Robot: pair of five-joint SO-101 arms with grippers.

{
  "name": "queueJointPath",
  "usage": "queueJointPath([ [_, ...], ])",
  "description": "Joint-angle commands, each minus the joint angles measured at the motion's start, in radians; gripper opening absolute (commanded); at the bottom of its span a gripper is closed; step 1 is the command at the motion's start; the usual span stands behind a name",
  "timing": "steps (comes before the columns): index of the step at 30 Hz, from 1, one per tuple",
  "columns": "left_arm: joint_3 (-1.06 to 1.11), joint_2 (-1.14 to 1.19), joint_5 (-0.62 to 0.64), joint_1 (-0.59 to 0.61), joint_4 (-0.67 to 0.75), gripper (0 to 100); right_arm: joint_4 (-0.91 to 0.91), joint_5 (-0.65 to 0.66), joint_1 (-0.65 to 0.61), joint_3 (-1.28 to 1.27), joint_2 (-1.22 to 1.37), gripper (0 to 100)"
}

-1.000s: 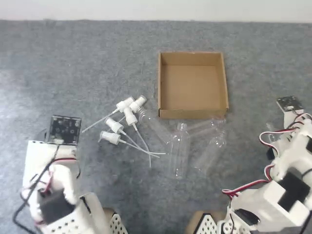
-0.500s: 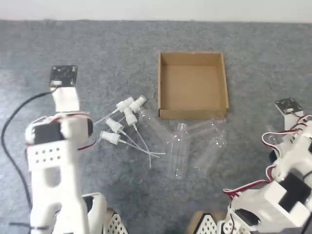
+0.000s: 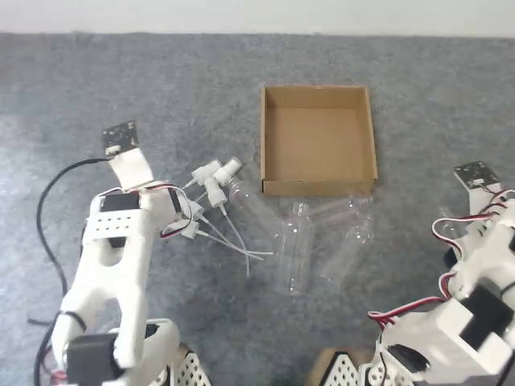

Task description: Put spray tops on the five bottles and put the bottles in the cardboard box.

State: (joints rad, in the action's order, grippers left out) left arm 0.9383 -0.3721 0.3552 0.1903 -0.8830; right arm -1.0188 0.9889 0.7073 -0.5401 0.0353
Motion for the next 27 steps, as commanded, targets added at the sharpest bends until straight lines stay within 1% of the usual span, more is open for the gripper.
queueJointPath([
  [1,-0.036,0.049,0.028,-0.017,0.032,14,0.007,0.009,0.007,-0.002,-0.012,3.9],
  [5,-0.039,0.080,0.034,-0.018,0.034,20,0.007,0.009,0.007,-0.002,-0.012,3.9],
  [15,-0.010,0.091,0.034,-0.018,0.031,20,0.007,0.011,0.007,-0.002,-0.012,3.9],
  [17,0.005,0.091,0.031,-0.018,0.031,19,0.007,0.011,0.007,-0.002,-0.012,3.9],
  [22,0.054,0.091,0.026,-0.012,0.038,12,0.007,0.011,0.007,-0.002,-0.012,3.9],
  [25,0.053,0.091,0.025,-0.018,0.040,12,0.007,0.011,0.007,-0.002,-0.012,3.9],
  [27,0.053,0.091,0.000,-0.028,0.040,11,0.007,0.011,0.012,-0.002,-0.012,3.9],
])
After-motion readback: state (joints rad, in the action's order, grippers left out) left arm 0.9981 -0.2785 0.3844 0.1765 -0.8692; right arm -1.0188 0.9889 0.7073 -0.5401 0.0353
